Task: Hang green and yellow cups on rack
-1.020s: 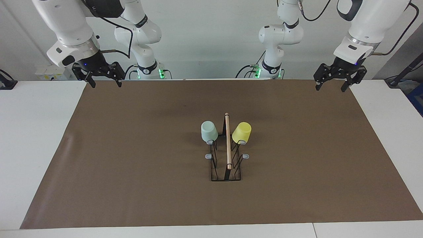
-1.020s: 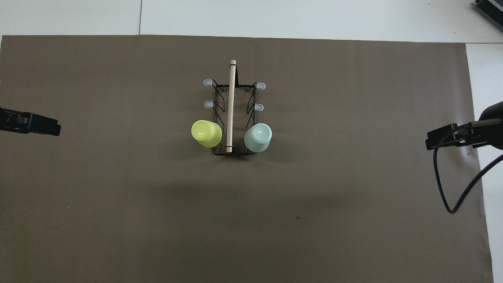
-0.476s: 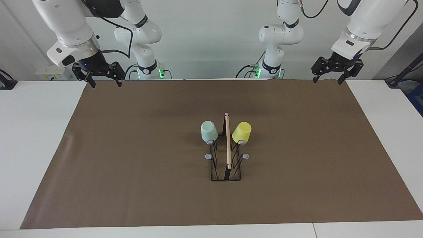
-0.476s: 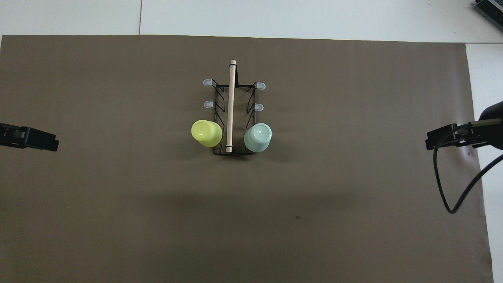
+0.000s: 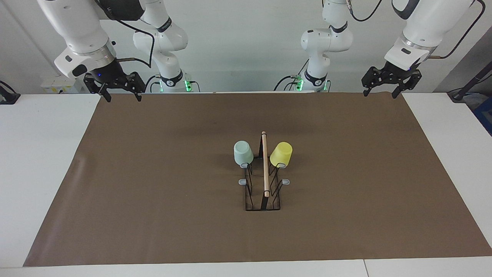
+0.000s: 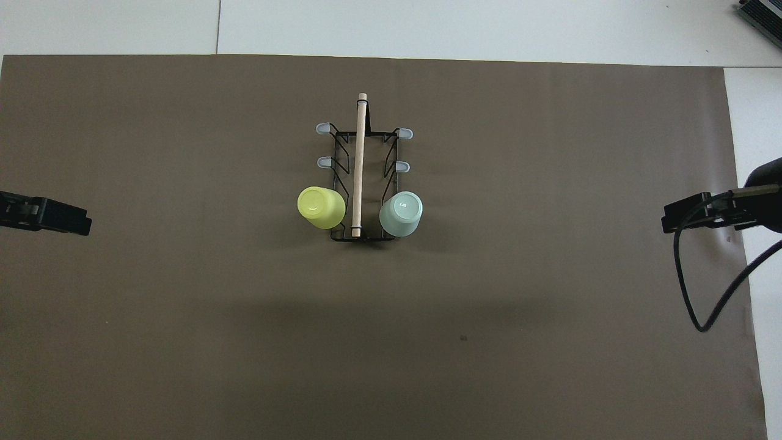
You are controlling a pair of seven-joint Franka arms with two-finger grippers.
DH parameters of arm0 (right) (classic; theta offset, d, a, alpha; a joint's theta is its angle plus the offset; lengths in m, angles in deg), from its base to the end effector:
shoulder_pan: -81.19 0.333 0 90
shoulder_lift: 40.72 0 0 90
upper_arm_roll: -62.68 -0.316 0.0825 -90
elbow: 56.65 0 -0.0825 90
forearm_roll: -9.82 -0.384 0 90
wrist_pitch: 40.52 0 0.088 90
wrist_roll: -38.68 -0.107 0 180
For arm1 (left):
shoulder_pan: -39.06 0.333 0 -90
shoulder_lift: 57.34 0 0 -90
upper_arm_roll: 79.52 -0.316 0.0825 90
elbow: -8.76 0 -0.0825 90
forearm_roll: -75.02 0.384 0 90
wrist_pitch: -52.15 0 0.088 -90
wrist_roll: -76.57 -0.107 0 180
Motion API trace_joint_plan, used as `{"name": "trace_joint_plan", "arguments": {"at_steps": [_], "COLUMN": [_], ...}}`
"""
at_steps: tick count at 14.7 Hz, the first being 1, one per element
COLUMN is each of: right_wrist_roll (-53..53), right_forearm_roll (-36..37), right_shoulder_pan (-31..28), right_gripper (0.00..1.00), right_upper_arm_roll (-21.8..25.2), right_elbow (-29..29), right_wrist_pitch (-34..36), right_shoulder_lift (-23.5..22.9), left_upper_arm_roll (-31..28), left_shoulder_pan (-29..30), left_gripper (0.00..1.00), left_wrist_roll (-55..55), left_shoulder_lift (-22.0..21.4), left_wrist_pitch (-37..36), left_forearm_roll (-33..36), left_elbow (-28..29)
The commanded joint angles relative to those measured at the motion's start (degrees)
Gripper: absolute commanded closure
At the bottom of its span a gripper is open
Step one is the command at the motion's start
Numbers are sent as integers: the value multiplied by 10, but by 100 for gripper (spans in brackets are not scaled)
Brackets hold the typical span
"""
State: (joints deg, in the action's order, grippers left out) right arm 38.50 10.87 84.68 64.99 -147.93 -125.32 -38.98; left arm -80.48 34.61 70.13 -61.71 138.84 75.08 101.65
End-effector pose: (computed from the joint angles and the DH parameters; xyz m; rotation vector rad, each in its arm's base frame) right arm 0.5350 0.0086 0.6230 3.1208 0.0259 -0.1289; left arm 0.5235 -0.0314 0.6370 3.1284 -0.2718 -0.0501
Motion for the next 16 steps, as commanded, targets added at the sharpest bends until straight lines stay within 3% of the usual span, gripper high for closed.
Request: {"name": "trace_joint_plan", "arguments": {"at_steps": [1, 6, 11, 16], "right_wrist_roll": [14, 14, 14, 14], "right_forearm_roll": [-4, -4, -4, -4], "right_shoulder_pan": [-5, -5, -5, -5], "right_gripper": [0, 0, 0, 0], "right_upper_arm_roll": [-1, -1, -1, -1], "right_elbow": [-7, -7, -7, -3], "right_wrist_pitch": [6, 6, 6, -5], "right_shoulder_lift": [7, 7, 7, 5], "left_upper_arm_roll": [0, 0, 0, 0], "left_shoulder_pan": [1, 1, 1, 1], "left_gripper": [0, 0, 0, 0], "left_wrist_roll": [0, -2, -2, -2], "left_shoulder_lift": [-14, 1, 37, 38], "left_wrist_pitch": [10, 31, -23, -26], "left_forearm_roll": [-1, -1, -4, -1], "left_elbow": [13, -14, -82, -83]}}
